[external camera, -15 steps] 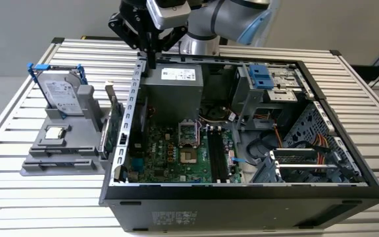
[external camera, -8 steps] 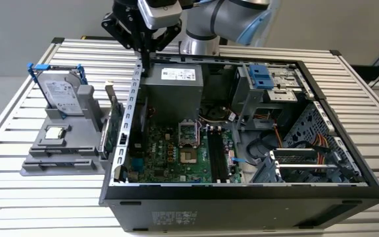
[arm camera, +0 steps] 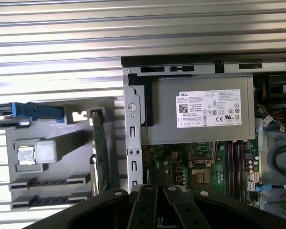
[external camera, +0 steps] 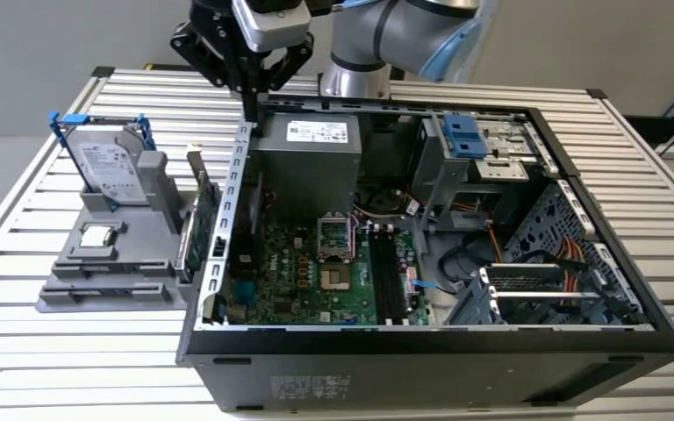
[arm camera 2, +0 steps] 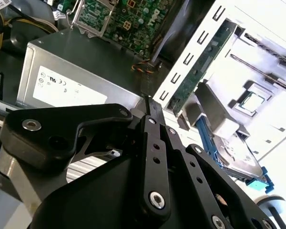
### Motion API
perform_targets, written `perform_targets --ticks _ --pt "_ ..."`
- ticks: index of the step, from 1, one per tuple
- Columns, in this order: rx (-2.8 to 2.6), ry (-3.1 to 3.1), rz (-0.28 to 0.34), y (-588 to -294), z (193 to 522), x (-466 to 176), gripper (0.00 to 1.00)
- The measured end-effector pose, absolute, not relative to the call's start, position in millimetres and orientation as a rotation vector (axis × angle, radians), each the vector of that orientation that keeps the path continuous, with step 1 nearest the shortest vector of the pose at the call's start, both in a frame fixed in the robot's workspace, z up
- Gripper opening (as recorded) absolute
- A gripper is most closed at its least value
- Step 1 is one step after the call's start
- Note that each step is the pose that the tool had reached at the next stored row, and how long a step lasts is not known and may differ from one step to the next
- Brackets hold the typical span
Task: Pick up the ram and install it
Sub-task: 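Reach for the ram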
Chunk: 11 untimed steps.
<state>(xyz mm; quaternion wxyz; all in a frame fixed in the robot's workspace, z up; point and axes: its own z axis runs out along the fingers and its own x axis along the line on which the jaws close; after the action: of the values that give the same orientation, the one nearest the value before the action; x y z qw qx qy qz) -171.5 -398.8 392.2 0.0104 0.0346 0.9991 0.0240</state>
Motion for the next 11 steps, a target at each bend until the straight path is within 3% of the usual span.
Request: perform_targets --ticks 11 --pt "0.108 3.118 0.075 -398.8 391.9 -183.6 0.0"
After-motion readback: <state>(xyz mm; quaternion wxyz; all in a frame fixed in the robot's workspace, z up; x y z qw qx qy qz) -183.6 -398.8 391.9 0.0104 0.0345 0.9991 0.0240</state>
